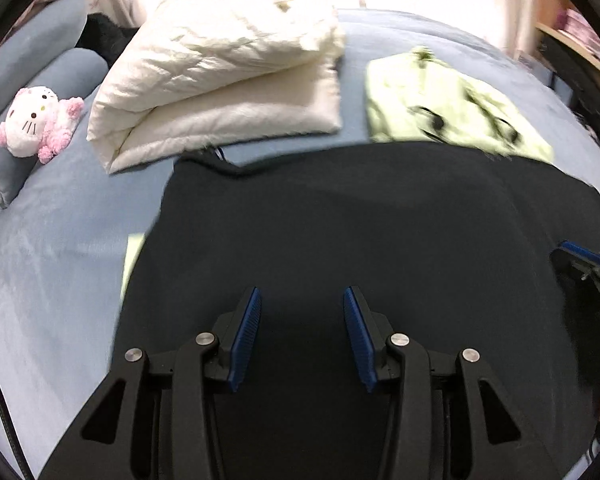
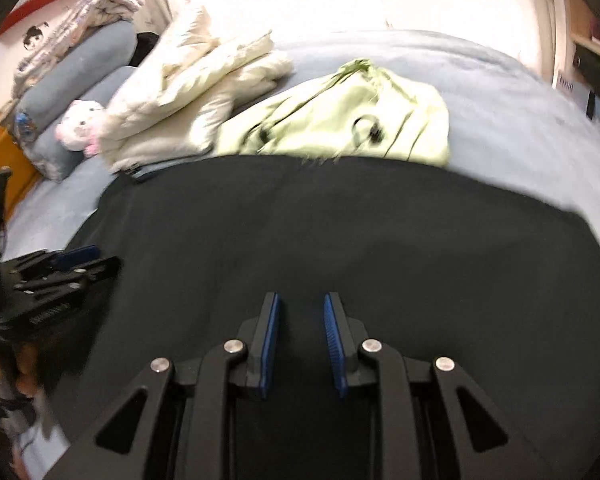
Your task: Fold large clothes
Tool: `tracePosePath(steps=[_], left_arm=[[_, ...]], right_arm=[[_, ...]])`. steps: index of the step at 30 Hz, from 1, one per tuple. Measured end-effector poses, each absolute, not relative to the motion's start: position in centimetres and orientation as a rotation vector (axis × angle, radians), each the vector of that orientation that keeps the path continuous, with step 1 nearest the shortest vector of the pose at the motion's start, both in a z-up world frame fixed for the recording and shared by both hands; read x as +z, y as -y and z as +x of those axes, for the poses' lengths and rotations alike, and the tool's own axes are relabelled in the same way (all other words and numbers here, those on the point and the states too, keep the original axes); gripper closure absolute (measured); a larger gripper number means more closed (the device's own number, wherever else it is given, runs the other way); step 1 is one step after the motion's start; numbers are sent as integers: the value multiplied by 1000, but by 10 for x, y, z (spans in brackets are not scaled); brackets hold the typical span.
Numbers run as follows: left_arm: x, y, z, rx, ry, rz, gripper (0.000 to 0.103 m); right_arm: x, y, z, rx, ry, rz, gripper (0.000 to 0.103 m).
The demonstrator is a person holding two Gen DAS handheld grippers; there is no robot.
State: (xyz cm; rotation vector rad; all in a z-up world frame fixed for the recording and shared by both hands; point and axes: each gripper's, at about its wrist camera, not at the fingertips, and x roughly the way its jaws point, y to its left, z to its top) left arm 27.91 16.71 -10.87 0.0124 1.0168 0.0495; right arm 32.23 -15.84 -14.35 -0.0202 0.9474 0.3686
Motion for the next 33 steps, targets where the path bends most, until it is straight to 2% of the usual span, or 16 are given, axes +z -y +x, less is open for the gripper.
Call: tracePosePath(steps=[7,9,11,12,14,16,19,33], left_arm=[[-129,-206,347,238,-987,77,56],[-133,-220,352,266,-983,38,32],[-135,-233,350,280,-972,-23,26],[-137,-238,349,271,-972,-57,26],[-140,-247,345,252,-966,-117,26],[-142,-251,344,243,-963,-146,26],[-143,-249,341,248,-958,-133,26],[-134,-234,328,262,-969,-66,25]], right_arm=[[-150,239,382,68,-888,6,80],[-155,275,383,-39,-888,15,79],[-162,326,375,-113,-898,120,79],[-164,345,369,-94,-894,202,83],[-164,364,359,-110,-888,251,85],[-164,376,349,-162,-888,229,81],[-166,388,344,-149,-876,293,81],[-161,374,341,-188,-892,212,79]])
